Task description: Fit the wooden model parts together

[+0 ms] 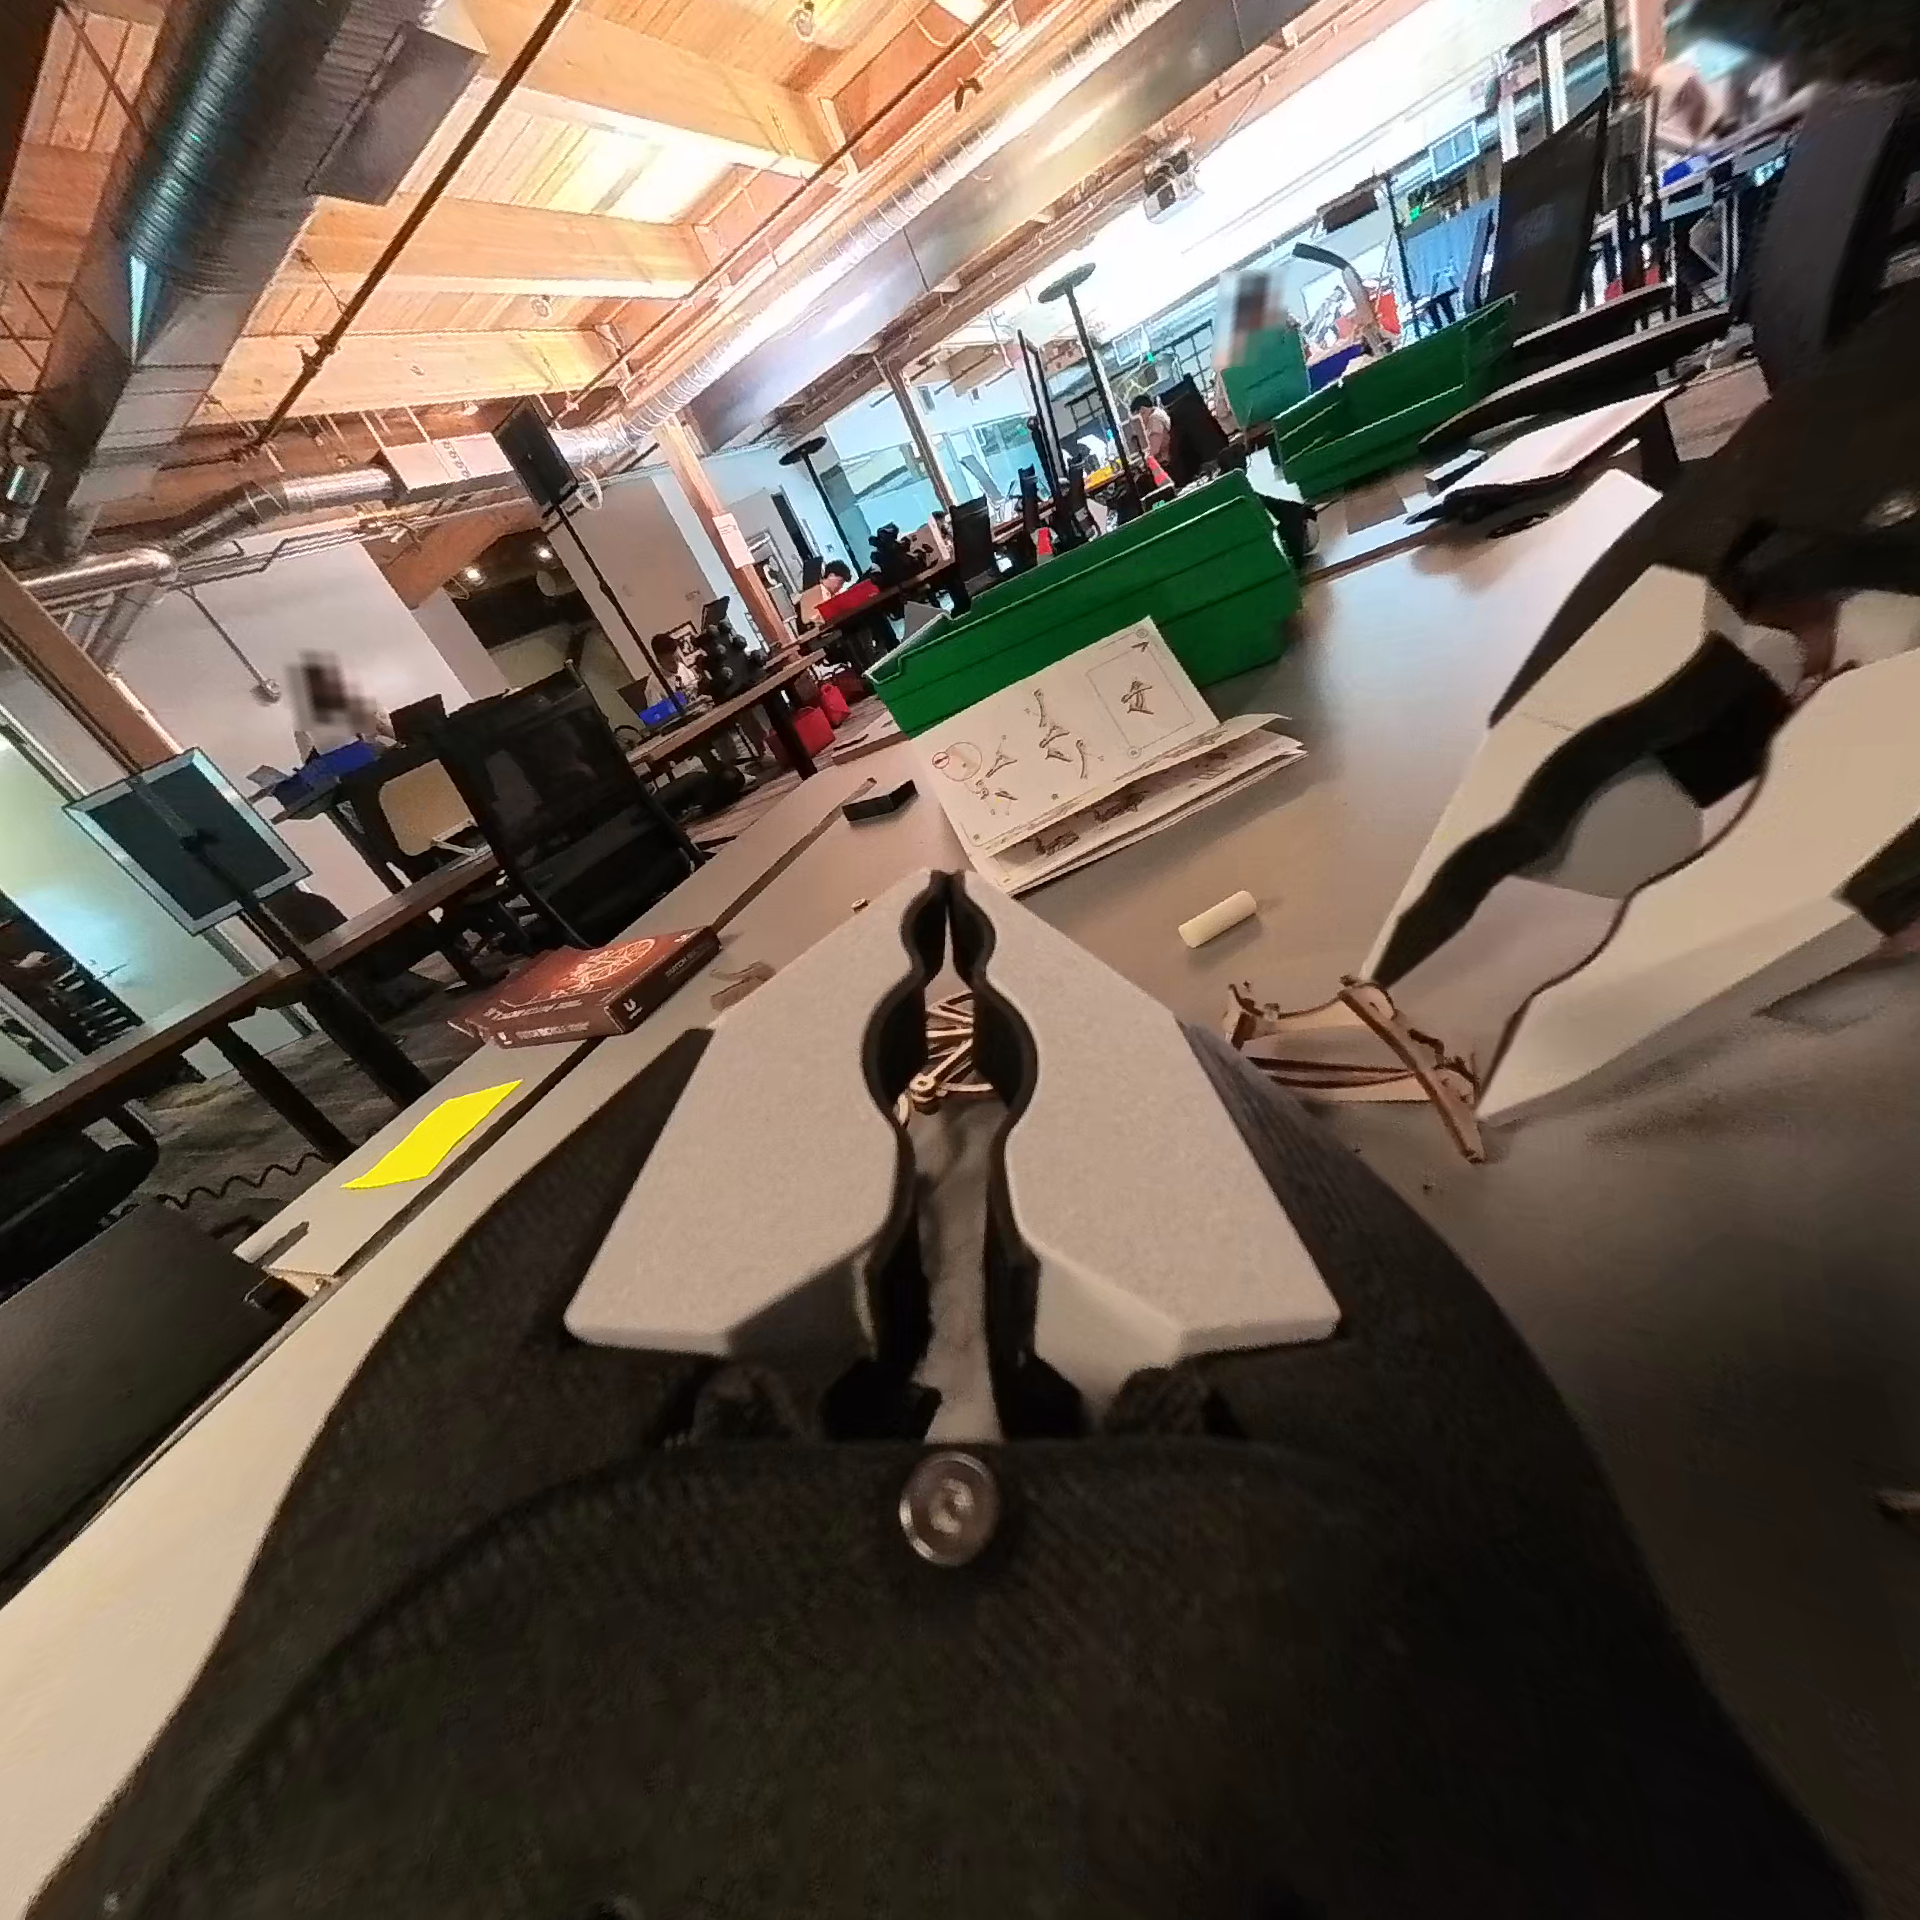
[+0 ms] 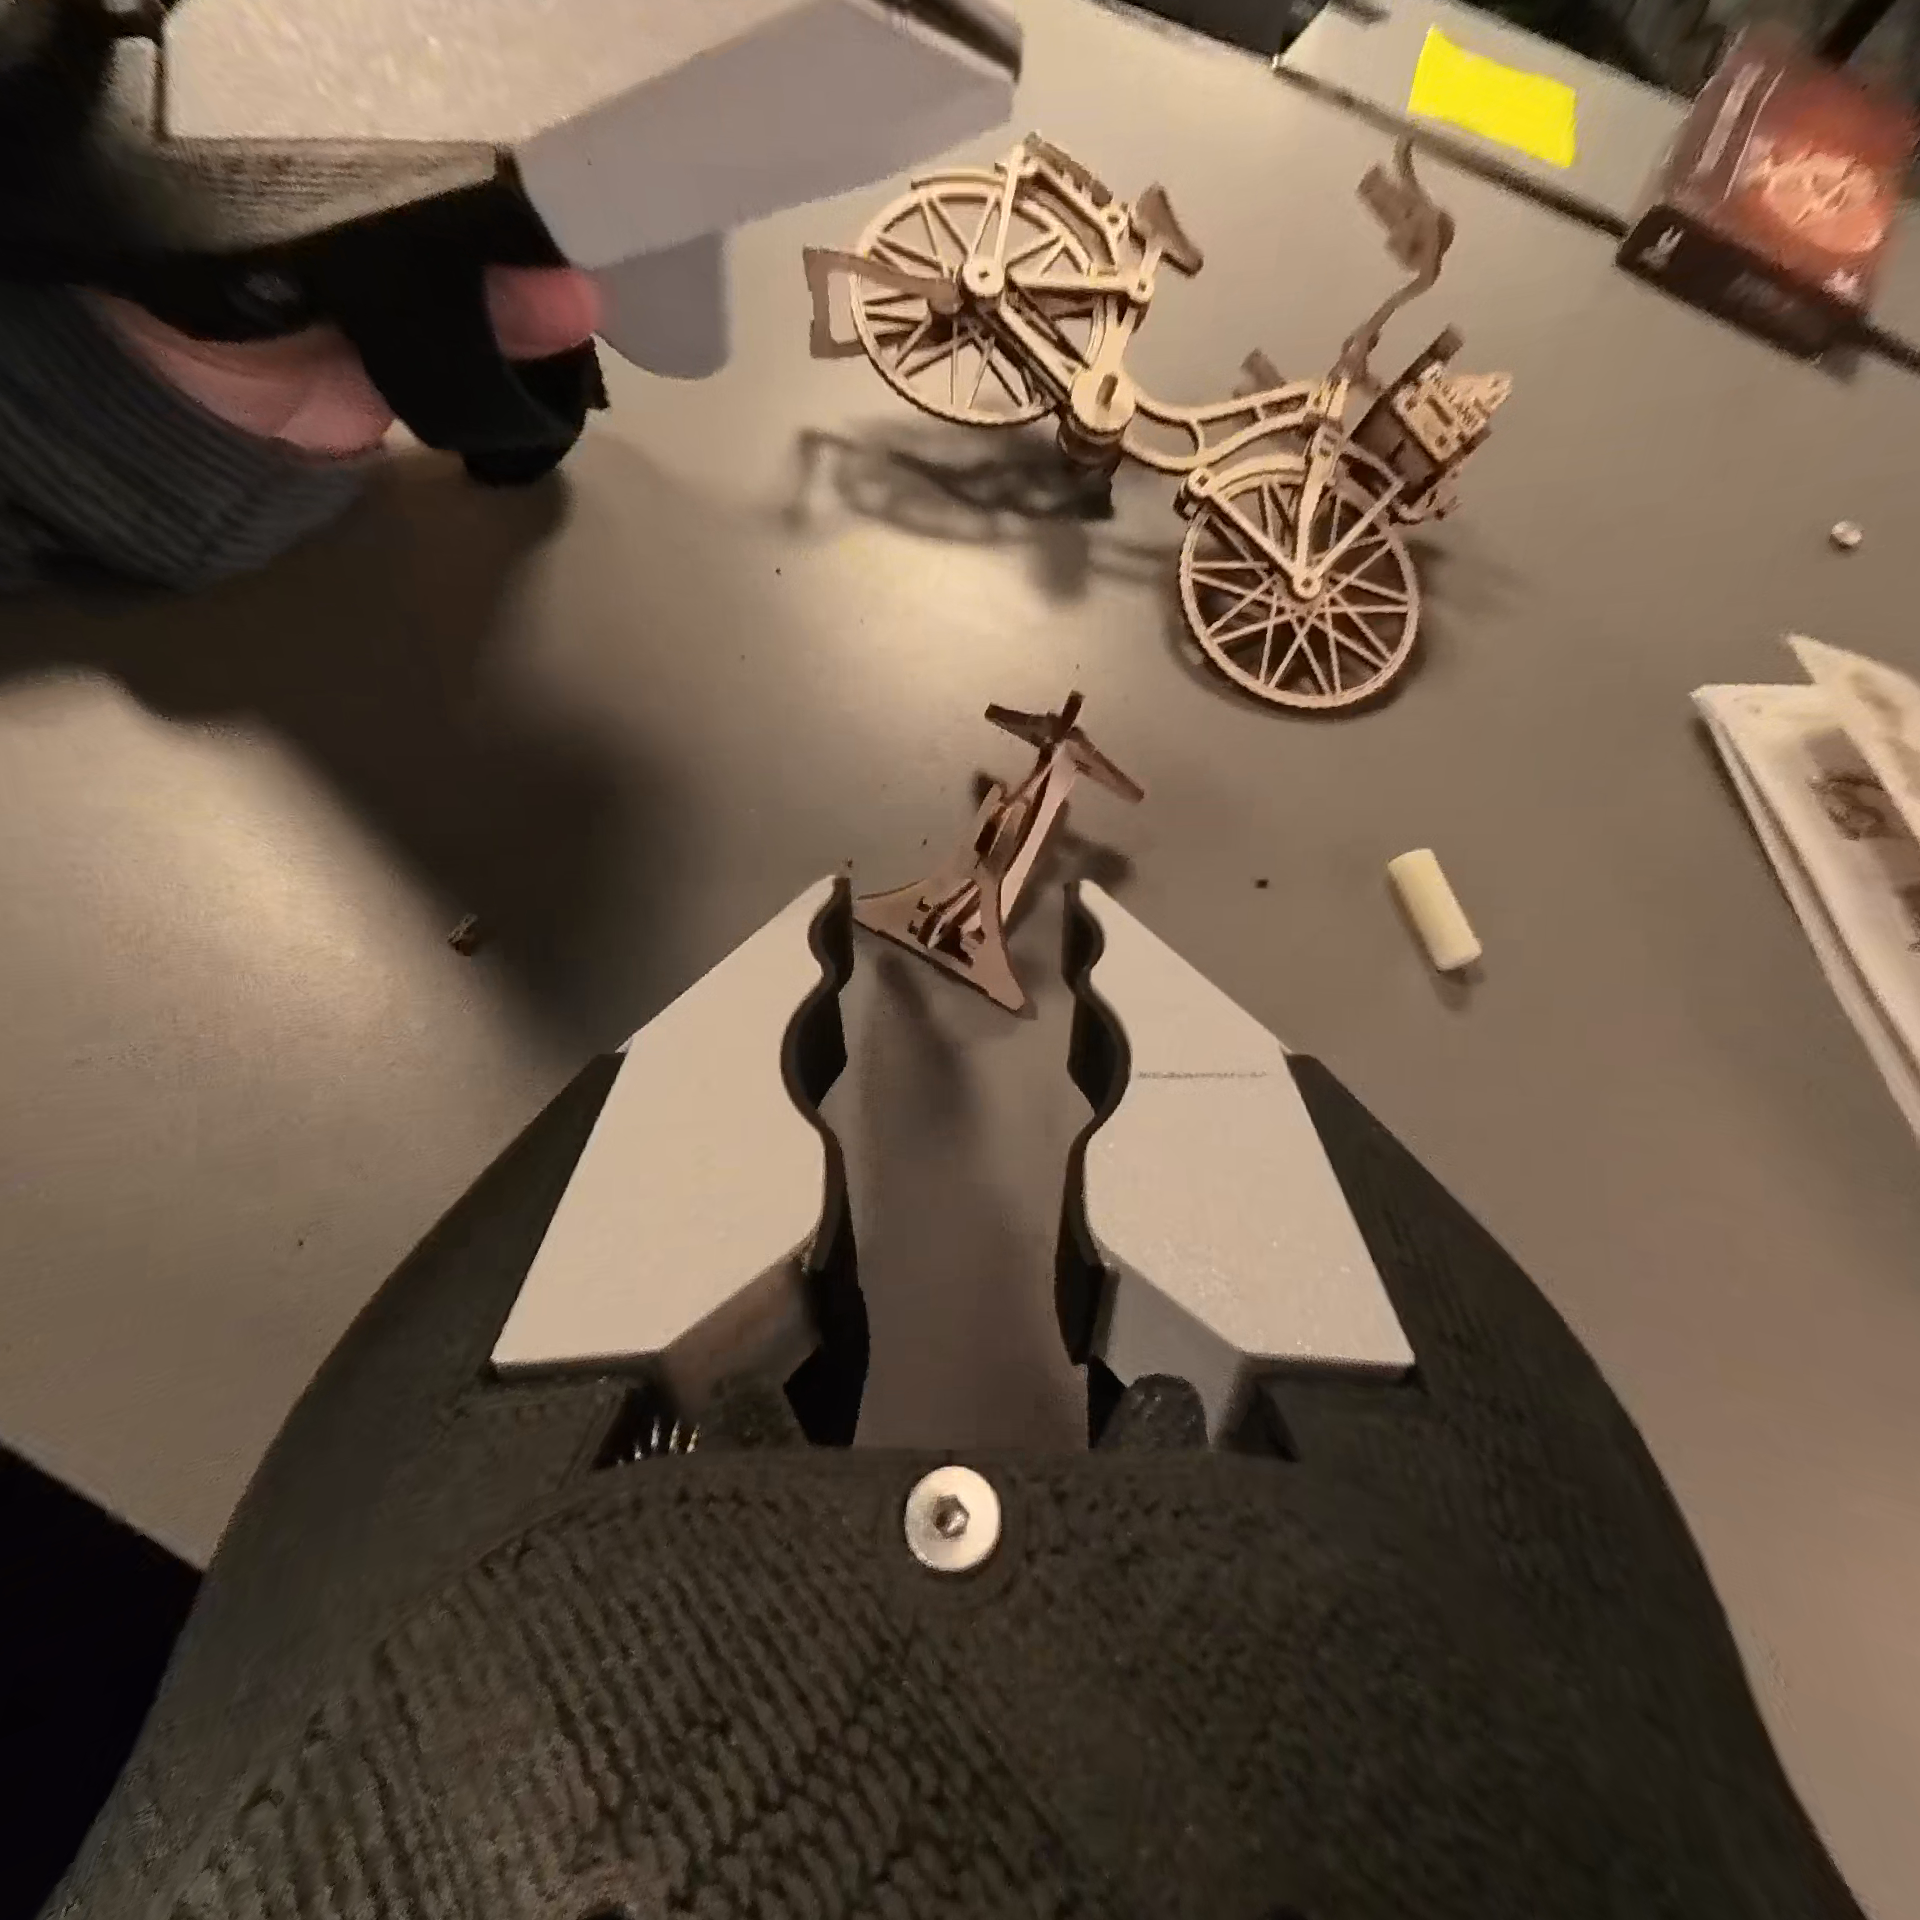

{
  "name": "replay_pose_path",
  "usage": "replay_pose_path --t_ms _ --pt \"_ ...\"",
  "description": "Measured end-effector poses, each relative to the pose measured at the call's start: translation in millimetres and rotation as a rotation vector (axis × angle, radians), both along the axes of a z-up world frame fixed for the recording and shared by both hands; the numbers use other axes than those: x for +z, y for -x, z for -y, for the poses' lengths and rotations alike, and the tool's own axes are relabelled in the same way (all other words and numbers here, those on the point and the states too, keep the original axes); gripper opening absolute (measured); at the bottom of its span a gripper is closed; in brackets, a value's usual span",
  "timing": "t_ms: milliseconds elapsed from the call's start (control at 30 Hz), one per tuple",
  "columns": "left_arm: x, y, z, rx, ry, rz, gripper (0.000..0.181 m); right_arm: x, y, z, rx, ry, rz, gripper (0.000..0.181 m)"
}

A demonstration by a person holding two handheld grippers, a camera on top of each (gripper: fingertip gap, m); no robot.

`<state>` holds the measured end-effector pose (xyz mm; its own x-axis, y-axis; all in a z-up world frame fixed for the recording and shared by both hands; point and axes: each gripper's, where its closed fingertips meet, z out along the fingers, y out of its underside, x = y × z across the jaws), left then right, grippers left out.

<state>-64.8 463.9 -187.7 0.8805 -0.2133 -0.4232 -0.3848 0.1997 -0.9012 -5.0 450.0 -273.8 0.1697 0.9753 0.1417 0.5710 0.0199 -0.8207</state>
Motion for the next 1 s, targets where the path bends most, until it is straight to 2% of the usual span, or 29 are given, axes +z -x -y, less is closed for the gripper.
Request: replay_pose_path --t_ms 267,633,867,1000 --pt "-1 -1 0 -0.003 0.001 -0.013 0.000 -1 2 -9 -0.053 -0.041 0.014 0.034" --pt "-1 -2 0 -0.003 0.001 -0.016 0.000 1 -29 -59 -0.155 -0.119 0.029 0.030" --pt "-1 -2 0 -0.004 0.001 -0.020 0.000 9 -22 -33 0.083 -0.134 -0.042 0.033" --pt "-1 -2 0 0.000 -0.001 -0.025 0.000 18 -22 -27 0.144 -0.041 -0.115 0.045"
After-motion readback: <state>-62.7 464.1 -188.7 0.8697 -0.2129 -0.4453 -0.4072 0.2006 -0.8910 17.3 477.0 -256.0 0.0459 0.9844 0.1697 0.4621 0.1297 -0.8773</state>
